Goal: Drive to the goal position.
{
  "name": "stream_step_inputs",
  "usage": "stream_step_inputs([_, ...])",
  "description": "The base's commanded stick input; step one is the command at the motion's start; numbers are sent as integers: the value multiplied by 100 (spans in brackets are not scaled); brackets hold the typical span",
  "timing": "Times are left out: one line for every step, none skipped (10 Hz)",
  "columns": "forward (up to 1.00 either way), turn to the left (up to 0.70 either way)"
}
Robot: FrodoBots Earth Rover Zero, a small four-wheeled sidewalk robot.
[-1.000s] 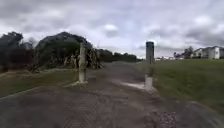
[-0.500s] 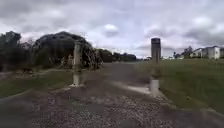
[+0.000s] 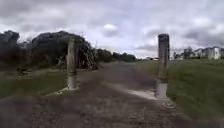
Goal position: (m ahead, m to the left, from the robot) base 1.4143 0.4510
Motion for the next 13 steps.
stream_step_inputs([9,0])
stream_step_inputs([9,0])
stream_step_inputs([9,0])
stream_step_inputs([9,0])
stream_step_inputs([9,0])
stream_step_inputs([9,0])
stream_step_inputs([9,0])
stream_step_inputs([9,0])
stream_step_inputs([9,0])
stream_step_inputs([9,0])
stream_step_inputs([9,0])
stream_step_inputs([9,0])
stream_step_inputs([9,0])
